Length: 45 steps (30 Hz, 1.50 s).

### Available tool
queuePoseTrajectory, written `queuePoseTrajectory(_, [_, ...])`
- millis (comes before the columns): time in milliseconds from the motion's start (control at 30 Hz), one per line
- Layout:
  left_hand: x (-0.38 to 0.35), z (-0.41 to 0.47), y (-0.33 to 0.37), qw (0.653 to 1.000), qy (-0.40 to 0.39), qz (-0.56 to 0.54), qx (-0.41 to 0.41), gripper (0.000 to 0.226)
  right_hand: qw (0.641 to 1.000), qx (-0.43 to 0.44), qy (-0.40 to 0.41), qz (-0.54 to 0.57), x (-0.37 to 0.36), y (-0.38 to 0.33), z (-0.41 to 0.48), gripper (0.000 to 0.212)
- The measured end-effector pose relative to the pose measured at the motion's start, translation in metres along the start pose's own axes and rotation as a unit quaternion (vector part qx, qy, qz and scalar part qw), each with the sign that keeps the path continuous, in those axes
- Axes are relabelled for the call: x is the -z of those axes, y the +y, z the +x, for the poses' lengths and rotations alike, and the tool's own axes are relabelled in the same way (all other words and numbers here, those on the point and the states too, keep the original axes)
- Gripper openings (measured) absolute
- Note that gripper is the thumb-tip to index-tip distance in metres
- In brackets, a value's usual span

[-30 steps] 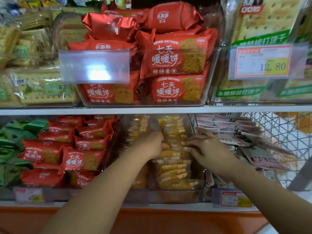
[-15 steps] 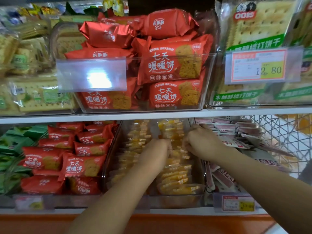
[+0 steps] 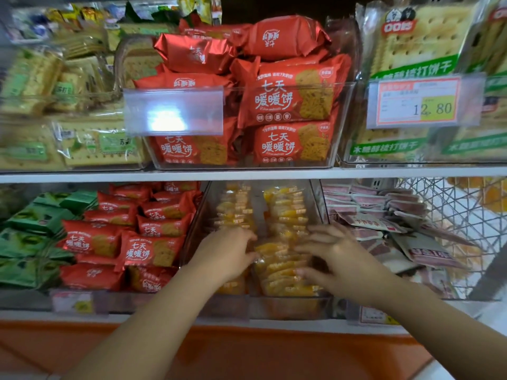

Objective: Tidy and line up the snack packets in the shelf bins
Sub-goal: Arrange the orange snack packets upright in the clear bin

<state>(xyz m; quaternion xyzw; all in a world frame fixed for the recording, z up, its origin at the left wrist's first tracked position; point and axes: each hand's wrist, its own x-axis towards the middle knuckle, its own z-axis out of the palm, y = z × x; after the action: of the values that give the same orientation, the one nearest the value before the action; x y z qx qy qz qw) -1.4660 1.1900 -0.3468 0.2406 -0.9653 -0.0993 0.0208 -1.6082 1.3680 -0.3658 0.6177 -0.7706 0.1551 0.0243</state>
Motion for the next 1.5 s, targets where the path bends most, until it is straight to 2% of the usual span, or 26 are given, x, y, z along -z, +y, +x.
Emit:
queuePoseTrajectory(67, [-0.001,0.004,0.006,0.997,-0.016,0.073,-0.006,0.044,0.999,0.011,-0.037,-0.029,-0.001,-0.006,-0.003,0.073])
queuePoseTrajectory(233, [-0.006,0.010,0.016,0.985,0.042,0.151,-0.064,0.022,0.998,0.029,-0.016,-0.054,0.000,-0.005,-0.006,0.053])
queuePoseTrajectory(333, [-0.012,0.016,0.025,0.992,0.026,0.084,-0.087,0.023,0.994,0.051,0.003,-0.097,-0.002,-0.004,-0.009,0.042])
queuePoseTrajectory(467, [-0.024,0.023,0.029,0.994,-0.005,-0.113,0.000,0.020,0.990,0.065,0.058,-0.110,-0.013,-0.003,-0.017,0.037])
queuePoseTrajectory(567, [-0.027,0.021,0.037,0.972,-0.054,-0.221,0.052,0.030,0.989,0.065,0.087,-0.096,-0.019,-0.001,-0.019,0.039])
queuePoseTrajectory(633, [-0.031,0.020,0.045,0.944,-0.075,-0.308,0.090,0.036,0.991,0.057,0.092,-0.076,-0.021,0.001,-0.019,0.039])
queuePoseTrajectory(700, [-0.037,0.016,0.051,0.912,-0.056,-0.386,0.125,0.039,0.994,0.043,0.096,-0.038,-0.021,0.004,-0.021,0.041])
queuePoseTrajectory(767, [-0.044,0.008,0.053,0.895,-0.029,-0.426,0.128,0.039,0.994,0.030,0.102,0.002,-0.023,0.005,-0.024,0.044])
queuePoseTrajectory(867, [-0.051,-0.003,0.053,0.878,0.016,-0.467,0.110,0.041,0.992,-0.004,0.124,0.037,-0.030,0.004,-0.030,0.054])
queuePoseTrajectory(933, [-0.056,-0.005,0.052,0.871,0.033,-0.476,0.117,0.039,0.988,-0.049,0.129,0.062,-0.031,0.000,-0.034,0.068])
queuePoseTrajectory(1067, [-0.056,-0.003,0.054,0.878,0.037,-0.459,0.130,0.026,0.977,-0.129,0.086,0.147,-0.030,-0.005,-0.037,0.089])
queuePoseTrajectory(1200, [-0.058,0.000,0.050,0.878,0.025,-0.461,0.125,0.027,0.976,-0.137,0.075,0.154,-0.029,-0.004,-0.035,0.091])
queuePoseTrajectory(1333, [-0.059,0.000,0.051,0.880,0.004,-0.464,0.104,0.037,0.976,-0.130,0.071,0.159,-0.028,-0.002,-0.034,0.092])
queuePoseTrajectory(1500, [-0.060,0.000,0.053,0.876,0.014,-0.475,0.085,0.053,0.977,-0.123,0.075,0.157,-0.028,-0.001,-0.034,0.092])
